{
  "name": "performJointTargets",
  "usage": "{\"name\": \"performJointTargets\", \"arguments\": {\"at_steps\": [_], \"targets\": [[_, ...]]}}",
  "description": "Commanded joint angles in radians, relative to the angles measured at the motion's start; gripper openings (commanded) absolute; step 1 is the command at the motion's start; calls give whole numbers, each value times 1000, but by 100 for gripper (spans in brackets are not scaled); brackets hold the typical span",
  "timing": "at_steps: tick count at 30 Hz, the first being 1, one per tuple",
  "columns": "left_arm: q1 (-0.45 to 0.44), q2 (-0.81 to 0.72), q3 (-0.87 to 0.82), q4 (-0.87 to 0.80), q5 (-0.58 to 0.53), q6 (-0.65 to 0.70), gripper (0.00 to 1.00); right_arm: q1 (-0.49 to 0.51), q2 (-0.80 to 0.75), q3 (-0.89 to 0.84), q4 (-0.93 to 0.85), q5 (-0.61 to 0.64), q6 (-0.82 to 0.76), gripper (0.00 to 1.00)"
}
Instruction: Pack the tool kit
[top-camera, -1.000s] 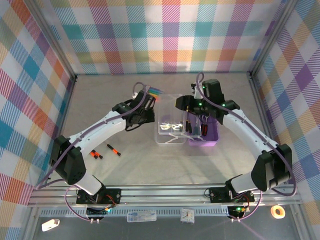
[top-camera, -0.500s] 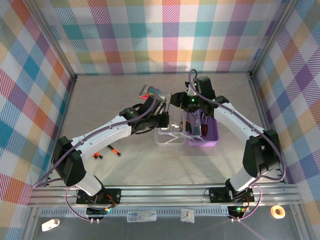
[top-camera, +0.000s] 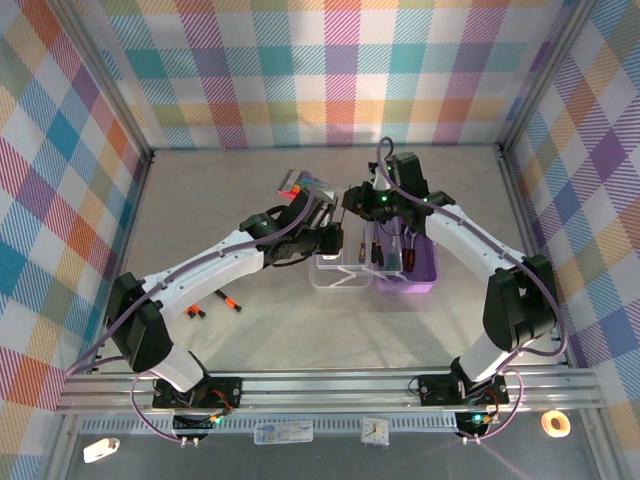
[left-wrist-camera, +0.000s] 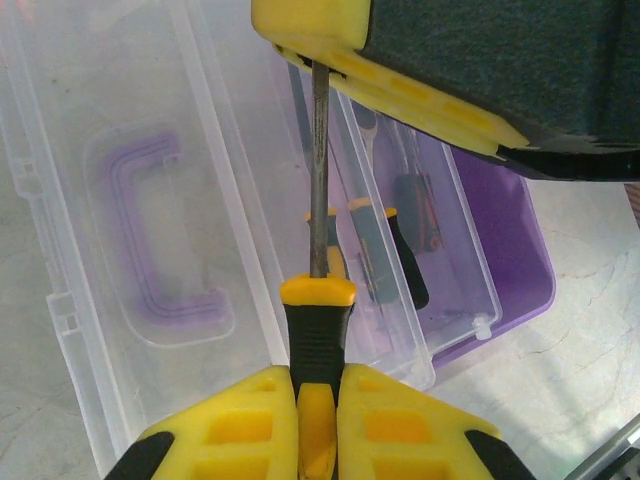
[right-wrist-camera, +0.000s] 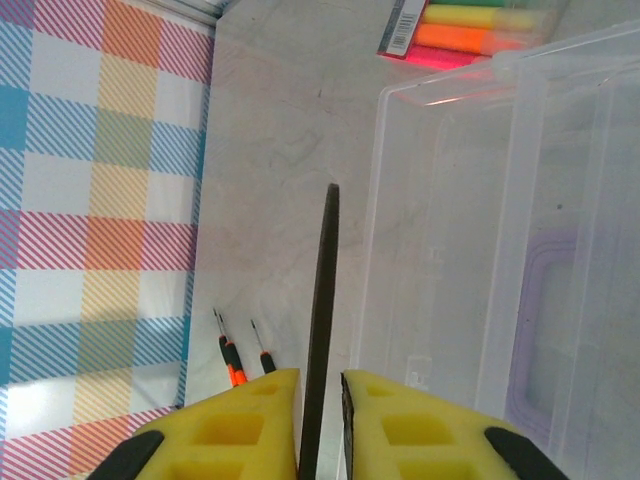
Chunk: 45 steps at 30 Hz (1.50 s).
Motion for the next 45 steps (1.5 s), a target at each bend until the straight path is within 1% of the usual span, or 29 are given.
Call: {"name": "performJointTargets", "arguments": {"at_steps": [1,3,4,5,7,8,10,11,12,14,17,19,21,23,27,29,31,33,36,45], "targets": [[-15,12,41,34,17,24,10,8,11,11,22,-22,12,14],[-17,13,42,31,12,25,11,8,4,7,30,-21,14,8],[-16,15,42,29,10,25,13,8,0,4,32,-17,16,6],[-15,15,42,26,6,26,20,8,-3,4,33,-16,15,5],[-15,12,44,20,-1,28,28,8,-12,3,29,-4,11,2],[-16,8,43,17,-6,31,36,8,-17,7,25,1,3,1],[-16,-7,46,7,-14,45,42,7,-22,26,-14,27,-31,1],[-15,-20,45,-1,-26,54,48,5,-24,39,-38,42,-53,1],[-15,-36,45,-14,-38,62,52,1,-25,54,-64,50,-73,1],[-17,-75,36,-30,-65,78,56,-12,-22,83,-102,52,-108,1],[-16,-148,-7,-42,-146,98,71,-37,-20,133,-200,91,-192,1],[-14,-193,-42,-44,-217,109,76,-56,-17,159,-270,137,-256,1],[-11,-232,-82,-51,-305,105,84,-90,-18,159,-311,159,-307,1],[-6,-257,-110,-72,-386,86,89,-117,-19,148,-349,204,-350,1],[21,-275,-137,-156,-540,13,91,-146,-10,128,-411,292,-432,1],[45,-269,-140,-203,-586,-32,92,-149,3,122,-427,310,-449,1],[73,-260,-139,-247,-611,-73,92,-149,20,110,-428,302,-453,1],[101,-256,-141,-275,-608,-103,92,-149,35,98,-427,285,-460,1],[133,-266,-162,-270,-579,-122,92,-149,48,76,-423,297,-468,1],[155,-272,-185,-258,-547,-134,92,-149,86,50,-405,307,-479,3]]}}
